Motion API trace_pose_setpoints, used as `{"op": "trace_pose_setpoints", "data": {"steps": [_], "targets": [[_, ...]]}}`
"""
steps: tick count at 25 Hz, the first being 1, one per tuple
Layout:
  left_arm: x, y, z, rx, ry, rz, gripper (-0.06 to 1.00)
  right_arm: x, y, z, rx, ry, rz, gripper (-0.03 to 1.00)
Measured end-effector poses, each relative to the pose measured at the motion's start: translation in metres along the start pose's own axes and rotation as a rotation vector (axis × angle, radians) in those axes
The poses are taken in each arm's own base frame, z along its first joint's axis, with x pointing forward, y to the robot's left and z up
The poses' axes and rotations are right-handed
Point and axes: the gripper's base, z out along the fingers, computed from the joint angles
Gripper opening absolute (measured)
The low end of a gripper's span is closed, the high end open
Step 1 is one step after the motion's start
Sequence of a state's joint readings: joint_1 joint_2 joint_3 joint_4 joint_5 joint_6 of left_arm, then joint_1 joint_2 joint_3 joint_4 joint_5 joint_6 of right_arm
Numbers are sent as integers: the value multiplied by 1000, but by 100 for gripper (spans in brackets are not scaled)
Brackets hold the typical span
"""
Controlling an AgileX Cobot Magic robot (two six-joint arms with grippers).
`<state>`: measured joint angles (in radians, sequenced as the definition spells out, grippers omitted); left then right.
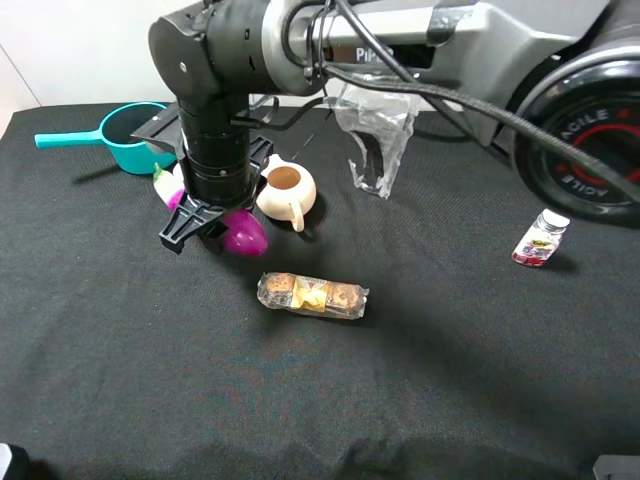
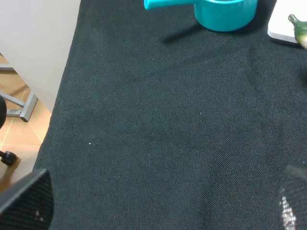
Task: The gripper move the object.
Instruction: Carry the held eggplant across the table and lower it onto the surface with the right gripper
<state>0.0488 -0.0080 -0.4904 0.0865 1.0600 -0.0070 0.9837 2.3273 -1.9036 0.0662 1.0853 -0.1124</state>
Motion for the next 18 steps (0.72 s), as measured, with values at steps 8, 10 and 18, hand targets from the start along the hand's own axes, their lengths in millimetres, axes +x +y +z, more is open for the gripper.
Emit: {"op": "trace_pose_setpoints", "data": {"steps": [8, 10, 18], "targets": [[0, 0, 0, 0, 0, 0, 99, 0, -11, 19, -14, 7, 2, 39], [0, 0, 0, 0, 0, 0, 99, -1, -12, 24, -16, 0, 2, 39], [0, 0, 0, 0, 0, 0, 99, -1, -12, 35, -17, -5, 2, 39]]}}
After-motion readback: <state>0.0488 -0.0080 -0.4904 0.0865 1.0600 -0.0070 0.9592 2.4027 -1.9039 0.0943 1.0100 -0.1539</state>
